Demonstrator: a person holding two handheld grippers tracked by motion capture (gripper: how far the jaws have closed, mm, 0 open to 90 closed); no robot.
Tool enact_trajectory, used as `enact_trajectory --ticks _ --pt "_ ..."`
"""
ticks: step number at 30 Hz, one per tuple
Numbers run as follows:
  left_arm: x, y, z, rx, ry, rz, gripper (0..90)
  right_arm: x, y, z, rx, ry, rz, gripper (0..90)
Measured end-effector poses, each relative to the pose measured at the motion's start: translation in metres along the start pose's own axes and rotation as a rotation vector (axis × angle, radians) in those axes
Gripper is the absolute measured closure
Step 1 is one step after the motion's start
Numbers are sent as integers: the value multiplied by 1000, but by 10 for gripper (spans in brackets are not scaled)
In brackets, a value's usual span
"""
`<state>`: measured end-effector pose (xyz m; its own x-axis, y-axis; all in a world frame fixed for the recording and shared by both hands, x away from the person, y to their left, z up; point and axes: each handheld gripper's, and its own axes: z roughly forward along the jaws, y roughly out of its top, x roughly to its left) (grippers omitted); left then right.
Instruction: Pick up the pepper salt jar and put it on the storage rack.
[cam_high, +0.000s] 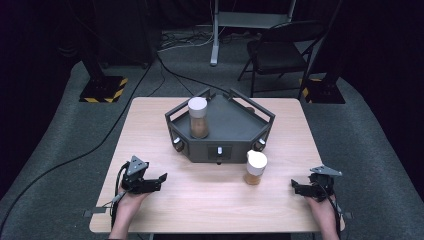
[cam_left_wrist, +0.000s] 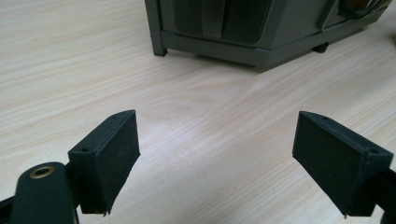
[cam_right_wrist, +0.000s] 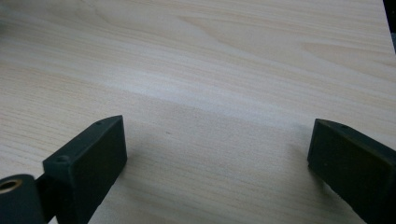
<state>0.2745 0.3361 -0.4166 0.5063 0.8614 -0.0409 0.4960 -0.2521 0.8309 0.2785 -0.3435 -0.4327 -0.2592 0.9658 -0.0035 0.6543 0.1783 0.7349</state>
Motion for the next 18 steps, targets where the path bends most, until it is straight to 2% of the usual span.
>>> enact_trajectory --ticks 12,18 --pt "6 -7 10 54 10 -30 92 0 0 0 0 0 0 36" --pt "6 -6 19 103 11 -24 85 0 0 0 0 0 0 37"
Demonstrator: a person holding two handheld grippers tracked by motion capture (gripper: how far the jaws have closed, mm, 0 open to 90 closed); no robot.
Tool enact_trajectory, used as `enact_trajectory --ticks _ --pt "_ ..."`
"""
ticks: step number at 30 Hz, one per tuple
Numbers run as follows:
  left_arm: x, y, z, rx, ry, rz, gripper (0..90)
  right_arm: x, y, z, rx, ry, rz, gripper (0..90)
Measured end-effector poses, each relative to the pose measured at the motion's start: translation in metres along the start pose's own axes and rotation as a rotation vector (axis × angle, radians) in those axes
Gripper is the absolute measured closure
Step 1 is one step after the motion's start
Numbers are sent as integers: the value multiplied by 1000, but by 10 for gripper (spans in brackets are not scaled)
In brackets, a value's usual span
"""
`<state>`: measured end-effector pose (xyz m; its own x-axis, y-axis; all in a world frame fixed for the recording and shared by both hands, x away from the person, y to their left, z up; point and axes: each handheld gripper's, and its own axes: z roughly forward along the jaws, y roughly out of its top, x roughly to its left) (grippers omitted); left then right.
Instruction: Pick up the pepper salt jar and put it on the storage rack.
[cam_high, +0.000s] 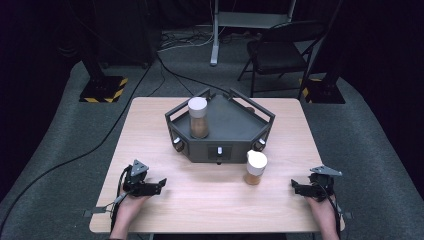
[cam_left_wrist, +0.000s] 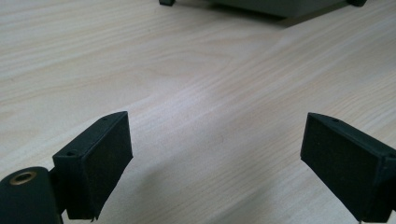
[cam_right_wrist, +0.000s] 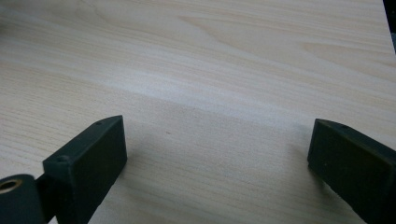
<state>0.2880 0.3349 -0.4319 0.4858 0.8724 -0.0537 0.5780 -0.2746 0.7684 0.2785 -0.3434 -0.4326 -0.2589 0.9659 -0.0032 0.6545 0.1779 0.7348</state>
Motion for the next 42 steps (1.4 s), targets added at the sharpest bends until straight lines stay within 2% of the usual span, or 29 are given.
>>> enact_trajectory --ticks 13,17,23,42 --pt "1 2 9 49 -12 -7 84 0 0 0 0 0 0 37" --pt "0 0 11 43 -8 -2 73 0 0 0 0 -1 0 36" --pt "-9 3 14 55 33 32 65 0 0 0 0 -1 0 36" --pt "-9 3 14 57 33 31 54 0 0 0 0 -1 0 37"
